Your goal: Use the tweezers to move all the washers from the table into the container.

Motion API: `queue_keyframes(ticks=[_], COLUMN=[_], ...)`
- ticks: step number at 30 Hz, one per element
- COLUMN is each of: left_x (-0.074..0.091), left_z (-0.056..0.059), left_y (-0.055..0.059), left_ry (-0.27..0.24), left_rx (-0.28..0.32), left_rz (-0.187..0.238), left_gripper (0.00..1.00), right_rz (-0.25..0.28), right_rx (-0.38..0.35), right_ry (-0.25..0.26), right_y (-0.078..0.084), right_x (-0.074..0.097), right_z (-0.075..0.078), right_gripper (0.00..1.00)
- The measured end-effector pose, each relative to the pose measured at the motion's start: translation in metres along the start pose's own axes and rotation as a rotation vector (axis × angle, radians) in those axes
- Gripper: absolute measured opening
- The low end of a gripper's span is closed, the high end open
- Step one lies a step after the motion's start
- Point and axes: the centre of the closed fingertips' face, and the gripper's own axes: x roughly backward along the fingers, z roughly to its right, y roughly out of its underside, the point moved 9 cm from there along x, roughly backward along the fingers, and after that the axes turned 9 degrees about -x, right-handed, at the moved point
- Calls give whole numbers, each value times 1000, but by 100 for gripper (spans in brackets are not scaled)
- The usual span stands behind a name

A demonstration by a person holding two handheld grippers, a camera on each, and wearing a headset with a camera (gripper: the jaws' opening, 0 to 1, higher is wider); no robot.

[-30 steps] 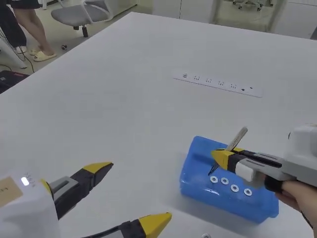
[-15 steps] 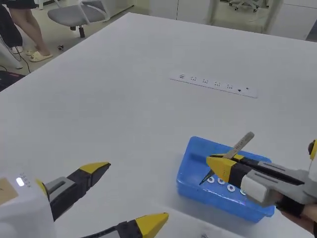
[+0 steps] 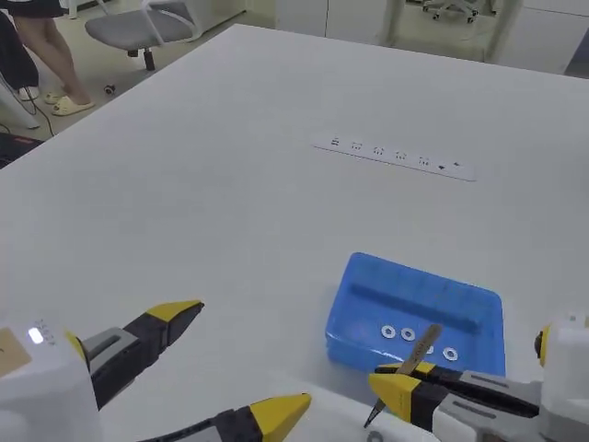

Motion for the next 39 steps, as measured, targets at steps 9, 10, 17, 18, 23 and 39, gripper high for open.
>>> queue_keyframes(ticks=[9, 10, 17, 18, 23, 39], left_x=[1, 1, 0, 0, -2, 0], left_z=[-2, -2, 1, 1, 4, 4], left_y=[1, 1, -1, -1, 0, -3], left_ry=[-1, -1, 0, 2, 17, 9], left_rx=[0, 0, 12, 12, 3, 11], left_rz=[1, 1, 5, 3, -9, 5], left_gripper=[74, 74, 74, 74, 74, 74], right_rz=[-68, -77, -91, -100, -117, -25], right_rx=[95, 107, 282, 344, 489, 247], right_ry=[27, 29, 24, 27, 27, 126], right_y=[10, 11, 16, 17, 23, 23], right_x=[-3, -4, -3, -3, -6, -1], right_z=[-3, -4, -16, -19, -28, -19], right_gripper=[4, 4, 5, 5, 4, 3])
